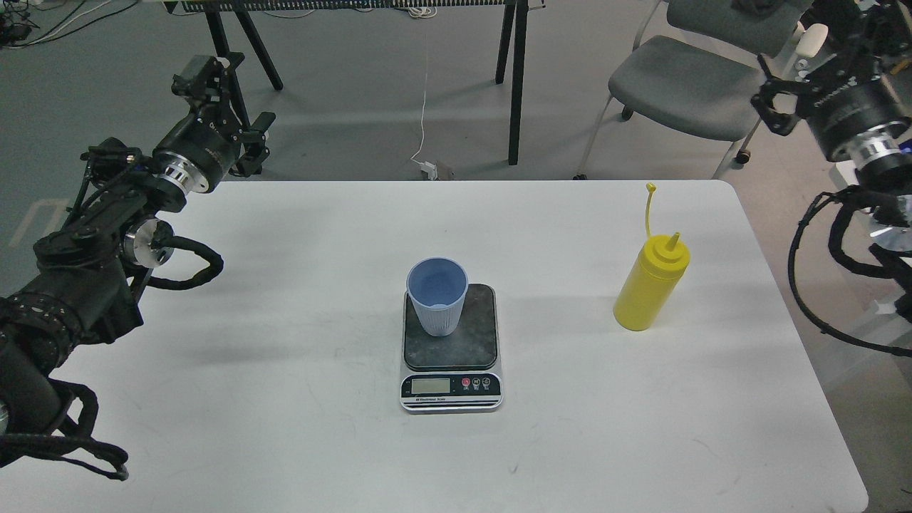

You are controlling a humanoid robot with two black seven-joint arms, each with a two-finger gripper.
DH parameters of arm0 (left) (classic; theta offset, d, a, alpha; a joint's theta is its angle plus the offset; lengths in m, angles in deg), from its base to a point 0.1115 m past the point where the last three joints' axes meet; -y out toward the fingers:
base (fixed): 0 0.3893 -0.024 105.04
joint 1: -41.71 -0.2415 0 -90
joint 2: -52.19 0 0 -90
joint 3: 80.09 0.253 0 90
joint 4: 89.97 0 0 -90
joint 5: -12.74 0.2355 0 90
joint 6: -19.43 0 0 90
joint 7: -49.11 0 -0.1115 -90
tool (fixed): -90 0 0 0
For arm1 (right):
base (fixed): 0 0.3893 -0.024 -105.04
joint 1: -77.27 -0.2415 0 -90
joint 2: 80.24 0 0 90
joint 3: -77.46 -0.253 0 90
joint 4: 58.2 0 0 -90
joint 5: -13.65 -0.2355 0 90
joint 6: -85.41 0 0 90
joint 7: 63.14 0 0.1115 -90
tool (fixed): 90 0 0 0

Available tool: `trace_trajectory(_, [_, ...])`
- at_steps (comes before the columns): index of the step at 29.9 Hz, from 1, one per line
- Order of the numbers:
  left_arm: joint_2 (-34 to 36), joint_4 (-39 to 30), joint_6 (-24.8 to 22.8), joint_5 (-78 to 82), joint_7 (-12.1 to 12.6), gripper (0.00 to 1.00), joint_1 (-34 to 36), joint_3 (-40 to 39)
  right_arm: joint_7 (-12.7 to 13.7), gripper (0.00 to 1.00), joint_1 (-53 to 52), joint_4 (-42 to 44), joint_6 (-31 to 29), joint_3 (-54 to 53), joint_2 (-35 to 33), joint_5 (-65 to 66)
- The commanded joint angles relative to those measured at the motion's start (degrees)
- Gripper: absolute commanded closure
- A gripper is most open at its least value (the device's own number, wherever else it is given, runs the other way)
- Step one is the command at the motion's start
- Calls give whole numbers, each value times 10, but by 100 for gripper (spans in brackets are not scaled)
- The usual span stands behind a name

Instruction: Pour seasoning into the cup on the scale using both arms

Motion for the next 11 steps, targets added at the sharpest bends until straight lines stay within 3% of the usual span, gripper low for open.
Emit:
trace_trajectory(1, [3,0,0,0,0,1,-1,-1,0,1,-27,38,0,9,82,16])
trace_trajectory(11, [0,0,0,1,0,1,2,-1,-2,1,-25,57,0,13,166,50])
